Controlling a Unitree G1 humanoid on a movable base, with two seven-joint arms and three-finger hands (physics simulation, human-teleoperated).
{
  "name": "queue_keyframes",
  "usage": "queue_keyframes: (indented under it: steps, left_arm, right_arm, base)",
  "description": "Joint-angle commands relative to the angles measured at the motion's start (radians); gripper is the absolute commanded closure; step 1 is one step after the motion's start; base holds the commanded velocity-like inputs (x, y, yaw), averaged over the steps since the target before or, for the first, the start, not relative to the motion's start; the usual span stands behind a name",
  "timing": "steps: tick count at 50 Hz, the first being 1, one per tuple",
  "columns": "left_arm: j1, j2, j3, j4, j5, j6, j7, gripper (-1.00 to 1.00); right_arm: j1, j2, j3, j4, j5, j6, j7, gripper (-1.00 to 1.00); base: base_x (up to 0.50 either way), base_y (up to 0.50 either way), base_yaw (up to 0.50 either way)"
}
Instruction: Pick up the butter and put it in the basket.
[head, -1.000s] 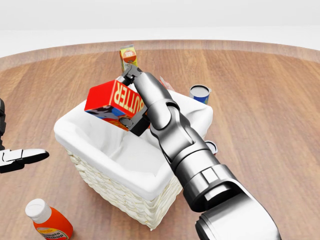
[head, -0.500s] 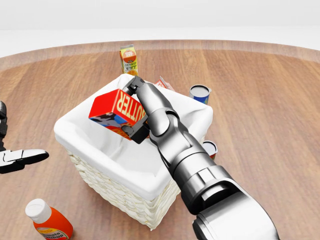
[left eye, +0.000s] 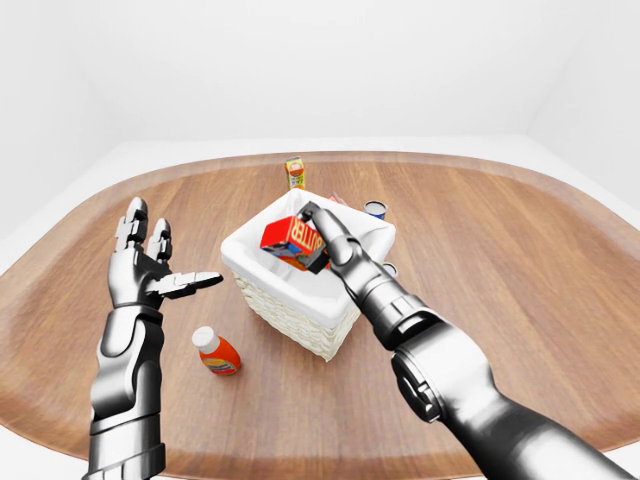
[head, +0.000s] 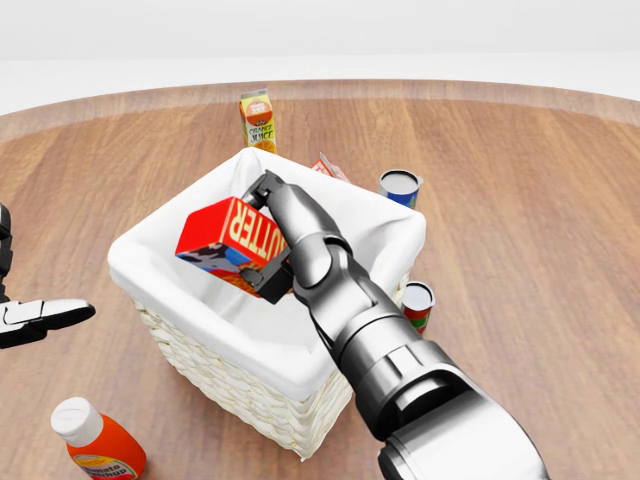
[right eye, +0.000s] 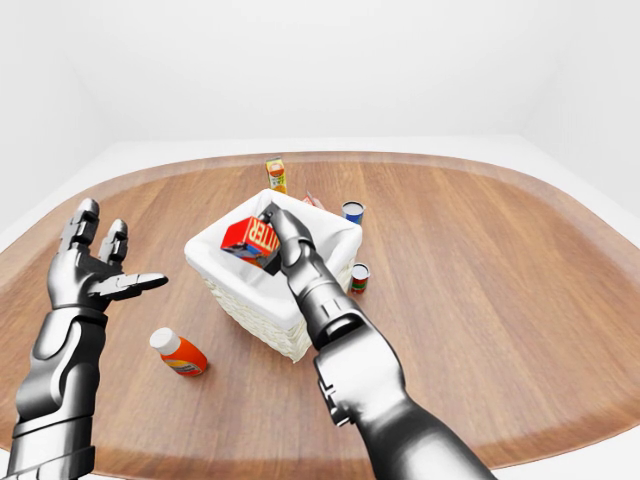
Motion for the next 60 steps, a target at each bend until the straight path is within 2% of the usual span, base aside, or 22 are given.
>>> queue_keyframes:
  steps: [1, 4, 5, 6, 7, 8, 25, 37, 45, 60]
  left_arm:
    - [0.003, 0.000, 0.002, -0.001, -0.002, 0.000, -0.001, -1.00]
    - [0.004, 0.000, 0.002, -0.002, -0.002, 0.000, -0.001, -1.00]
    - [0.003, 0.000, 0.002, 0.002, 0.000, 0.000, -0.002, -1.00]
    - [0.002, 0.000, 0.002, 0.004, 0.000, 0.000, -0.002, -1.00]
    - [0.002, 0.000, 0.002, 0.006, 0.000, 0.000, -0.003, -1.00]
    - [0.001, 0.000, 0.001, 0.007, 0.000, 0.000, -0.003, -1.00]
    - [0.008, -0.001, 0.004, -0.013, -0.002, 0.000, -0.001, -1.00]
    - [0.018, -0.005, 0.007, -0.034, -0.004, 0.000, -0.002, -1.00]
    - [0.028, -0.011, 0.008, -0.045, -0.002, 0.000, -0.007, -1.00]
    - [0.041, -0.020, 0.005, -0.062, 0.004, 0.000, -0.011, -1.00]
  right_arm:
    - [-0.010, 0.006, -0.026, -0.024, -0.003, 0.000, -0.027, 1.00]
    - [-0.009, 0.004, -0.028, -0.023, -0.005, 0.000, -0.044, 1.00]
    - [-0.012, 0.003, -0.032, -0.024, -0.001, 0.000, -0.048, 0.93]
    - [-0.012, 0.002, -0.031, -0.024, -0.001, 0.000, -0.049, 0.41]
    - [-0.012, 0.002, -0.032, -0.025, 0.000, 0.000, -0.050, -0.21]
    - [-0.012, 0.003, -0.032, -0.026, 0.001, 0.000, -0.051, -1.00]
    - [0.014, 0.020, -0.006, -0.107, -0.003, 0.000, -0.023, -1.00]
    - [0.172, 0.040, 0.062, -0.504, -0.089, 0.000, 0.114, -1.00]
    - [0.277, 0.017, 0.073, -0.754, -0.148, 0.000, 0.220, -1.00]
    - [0.413, -0.043, 0.051, -0.965, -0.163, 0.000, 0.304, -1.00]
  base:
    - [0.00, 0.00, 0.00]
    - [0.00, 0.00, 0.00]
    - [0.00, 0.00, 0.00]
    - [0.00, 0.00, 0.00]
    - [0.00, 0.00, 0.00]
    - [0.00, 0.00, 0.00]
    - [0.00, 0.00, 0.00]
    - [0.00, 0.00, 0.00]
    - [0.00, 0.00, 0.00]
    - [0.00, 0.00, 0.00]
